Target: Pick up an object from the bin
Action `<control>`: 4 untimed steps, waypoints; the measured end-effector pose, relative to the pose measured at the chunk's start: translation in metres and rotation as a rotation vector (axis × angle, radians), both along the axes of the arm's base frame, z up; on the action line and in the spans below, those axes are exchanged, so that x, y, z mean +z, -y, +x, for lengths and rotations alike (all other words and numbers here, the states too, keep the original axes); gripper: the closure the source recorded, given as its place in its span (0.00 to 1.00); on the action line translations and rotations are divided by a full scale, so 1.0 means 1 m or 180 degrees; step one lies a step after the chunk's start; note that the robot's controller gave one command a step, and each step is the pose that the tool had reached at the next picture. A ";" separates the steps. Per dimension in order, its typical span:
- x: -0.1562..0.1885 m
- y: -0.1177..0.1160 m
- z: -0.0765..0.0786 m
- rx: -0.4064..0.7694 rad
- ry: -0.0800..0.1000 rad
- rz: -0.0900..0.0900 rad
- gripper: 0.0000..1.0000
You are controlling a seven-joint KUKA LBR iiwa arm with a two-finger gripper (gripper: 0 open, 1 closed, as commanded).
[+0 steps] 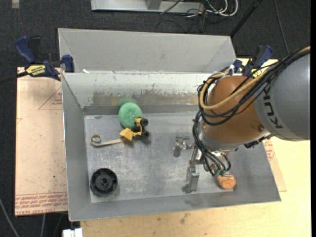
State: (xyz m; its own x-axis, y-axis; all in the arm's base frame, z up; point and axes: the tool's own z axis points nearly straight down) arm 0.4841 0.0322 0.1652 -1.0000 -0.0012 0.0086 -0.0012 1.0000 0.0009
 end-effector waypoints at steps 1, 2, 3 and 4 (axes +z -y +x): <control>0.004 0.000 0.002 -0.0003 0.0026 0.0001 0.00; 0.016 0.034 0.014 -0.0156 0.0026 0.0007 0.00; 0.066 0.080 0.011 -0.0172 0.0022 -0.0002 0.00; 0.043 0.087 0.010 -0.0102 0.0068 -0.0007 0.00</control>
Offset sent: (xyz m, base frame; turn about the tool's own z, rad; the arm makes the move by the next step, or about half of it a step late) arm 0.0339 -0.0947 0.0363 0.1370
